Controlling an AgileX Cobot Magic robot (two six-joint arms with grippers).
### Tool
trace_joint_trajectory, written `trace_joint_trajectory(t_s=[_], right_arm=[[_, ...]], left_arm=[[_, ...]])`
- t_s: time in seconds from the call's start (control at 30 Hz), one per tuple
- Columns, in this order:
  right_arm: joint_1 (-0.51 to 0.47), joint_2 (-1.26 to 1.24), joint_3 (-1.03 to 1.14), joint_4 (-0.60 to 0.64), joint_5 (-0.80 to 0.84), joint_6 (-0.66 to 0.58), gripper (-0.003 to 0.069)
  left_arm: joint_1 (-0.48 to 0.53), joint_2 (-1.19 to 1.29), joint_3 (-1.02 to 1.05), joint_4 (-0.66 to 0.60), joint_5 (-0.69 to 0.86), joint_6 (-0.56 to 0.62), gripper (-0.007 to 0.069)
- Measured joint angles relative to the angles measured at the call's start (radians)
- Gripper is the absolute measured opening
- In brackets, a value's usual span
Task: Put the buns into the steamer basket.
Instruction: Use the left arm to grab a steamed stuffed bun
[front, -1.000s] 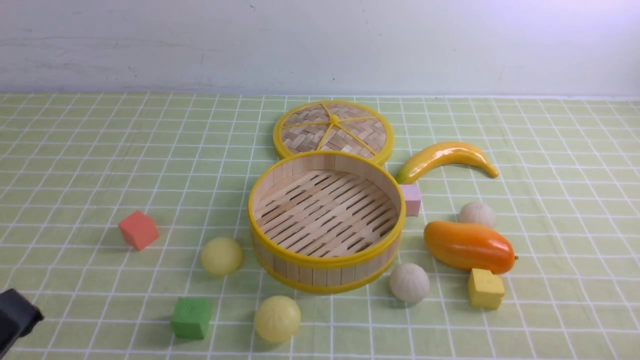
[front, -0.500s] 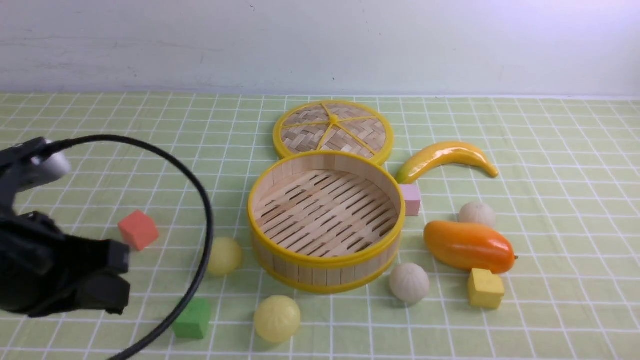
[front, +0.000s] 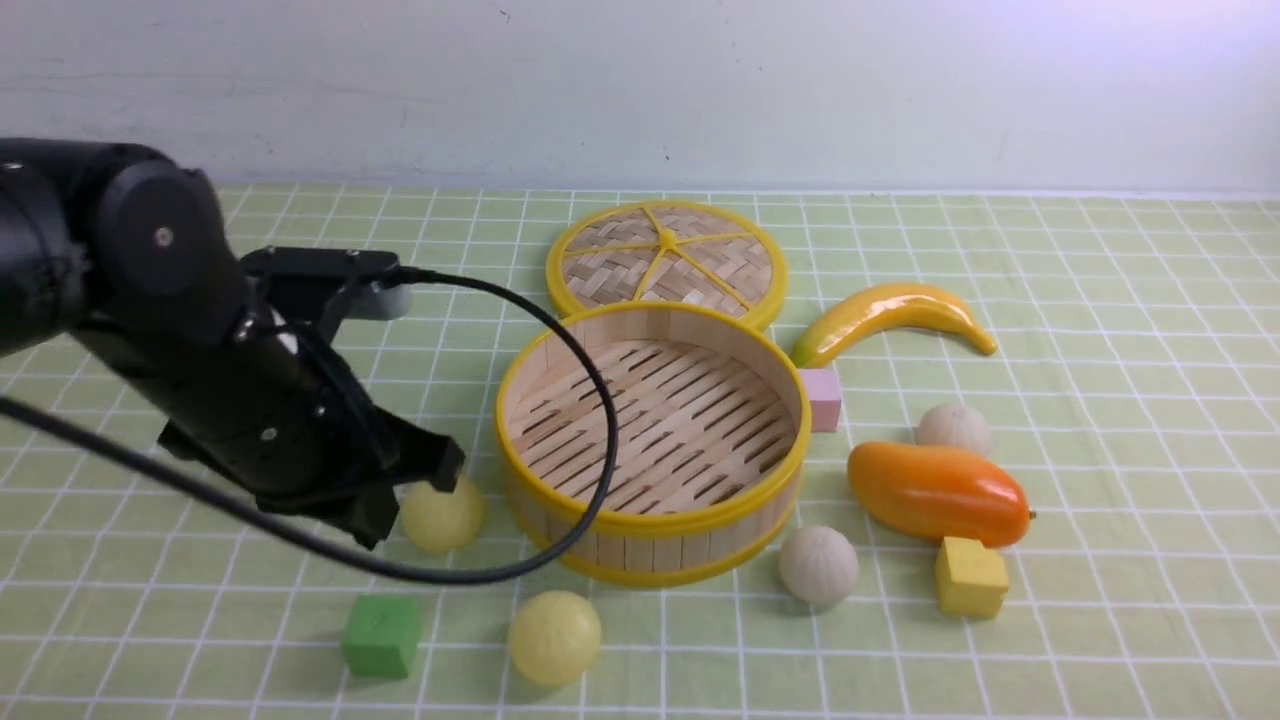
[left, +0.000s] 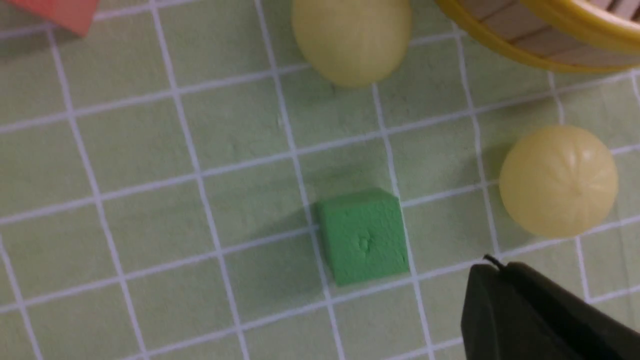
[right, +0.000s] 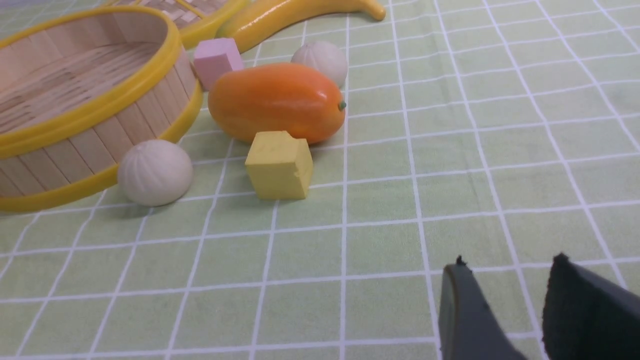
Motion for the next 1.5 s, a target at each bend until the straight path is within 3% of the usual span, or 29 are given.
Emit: trace_joint_trajectory(t_s=[0.1,0.33,0.47,0.77,1.17,1.3,1.5], right_arm=[[0.000,0.000,0.000,0.000,0.000,0.000,0.0239],[0.000,0.000,0.000,0.000,0.000,0.000,0.0239],[0.000,0.000,0.000,0.000,0.000,0.000,0.0239],[0.000,0.000,0.000,0.000,0.000,0.000,0.0239],[0.000,0.000,0.000,0.000,0.000,0.000,0.0239],[0.000,0.000,0.000,0.000,0.000,0.000,0.0239],[0.000,0.000,0.000,0.000,0.000,0.000,0.0239]], left_arm=[[0.000,0.088,-0.068,0.006,-0.006,0.029,0.0039],[0.000,0.238,-0.168,0.006,-0.026,0.077,0.0255],[0.000,0.277,-0.176,0.010,-0.050,0.108,0.0292],[0.000,0.320,-0.177,0.055,-0.123,0.113,0.0286],[0.000,0.344,-0.177,0.100,-0.161,0.113,0.0068],[0.000,0.344,-0.177,0.100,-0.164,0.096,0.0065],[0.000,0.333,-0.177,0.100,-0.144,0.056,0.0134]])
